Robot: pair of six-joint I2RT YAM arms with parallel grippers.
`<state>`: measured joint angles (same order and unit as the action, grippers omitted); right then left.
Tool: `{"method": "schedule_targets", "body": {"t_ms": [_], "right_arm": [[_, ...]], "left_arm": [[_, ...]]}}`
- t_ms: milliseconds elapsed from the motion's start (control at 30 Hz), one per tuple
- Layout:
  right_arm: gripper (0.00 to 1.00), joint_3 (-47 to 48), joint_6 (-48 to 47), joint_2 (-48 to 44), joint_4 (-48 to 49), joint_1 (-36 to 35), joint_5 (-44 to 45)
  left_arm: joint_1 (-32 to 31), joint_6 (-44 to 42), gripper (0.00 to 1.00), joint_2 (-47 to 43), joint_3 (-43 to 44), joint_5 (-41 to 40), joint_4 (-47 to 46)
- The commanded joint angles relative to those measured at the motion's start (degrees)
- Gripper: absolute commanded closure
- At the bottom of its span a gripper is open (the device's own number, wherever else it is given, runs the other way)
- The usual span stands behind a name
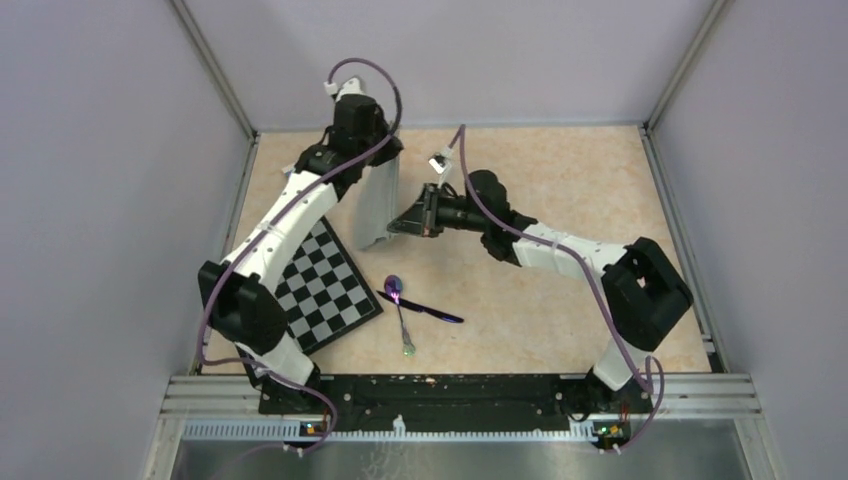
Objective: Fold the napkin into a case and place the utensils inside
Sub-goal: Turn over the upper triangle folded napkin at the center of the board.
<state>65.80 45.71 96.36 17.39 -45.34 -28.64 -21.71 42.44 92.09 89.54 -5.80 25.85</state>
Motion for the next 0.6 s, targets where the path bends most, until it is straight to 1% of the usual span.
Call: {"method": "schedule_targets", "body": {"t_ms": [0,33,100,200,233,300,367,433,467,500,567], "right_arm": [[1.00,-12.19,16.58,0.12,22.90,5.34,-17.47],[1.00,-15.55,18.72,0.53,27.32,7.22,-18.54],[1.00,-20.93,20.39,1.56,32.49,10.95,-20.01],[1.00,-27.11,19.93,3.98,36.56,16.26,-21.67],[1.00,-28.61,18.48,4.55,36.09,18.04,-21.84],[1.00,-30.87,14.97,5.01,32.54,21.42,-22.78],[1.00,-33.02,12.30,3.99,29.19,24.66,-22.95],[1.00,-33.41,6.33,2.03,20.37,26.97,-21.43],[1.00,-33.30,3.30,0.87,13.37,27.87,-20.10],[1.00,-33.13,-0.32,-0.90,8.70,28.95,-18.81],[1.00,-34.19,-2.60,-3.71,2.81,31.17,-16.39]], "left_arm": [[-5.03,-9.53,1.00,10.22,10.30,-10.57,-4.11],[-5.83,-10.69,1.00,13.10,11.85,-9.17,-5.54],[-7.26,-12.25,1.00,19.63,15.18,-5.76,-7.97],[-9.60,-15.30,1.00,28.82,19.62,-2.55,-14.20],[-10.52,-16.50,1.00,31.80,21.56,-1.15,-16.68],[-11.96,-17.75,1.00,36.87,24.95,0.45,-20.15],[-13.42,-18.64,1.00,40.69,28.72,1.21,-21.62],[-15.13,-19.40,1.00,43.00,29.88,0.79,-24.09],[-15.73,-19.37,1.00,43.61,29.95,0.90,-25.15],[-16.38,-19.03,1.00,44.10,29.96,1.08,-26.80],[-17.42,-18.32,0.99,45.22,30.63,1.58,-27.45]]}}
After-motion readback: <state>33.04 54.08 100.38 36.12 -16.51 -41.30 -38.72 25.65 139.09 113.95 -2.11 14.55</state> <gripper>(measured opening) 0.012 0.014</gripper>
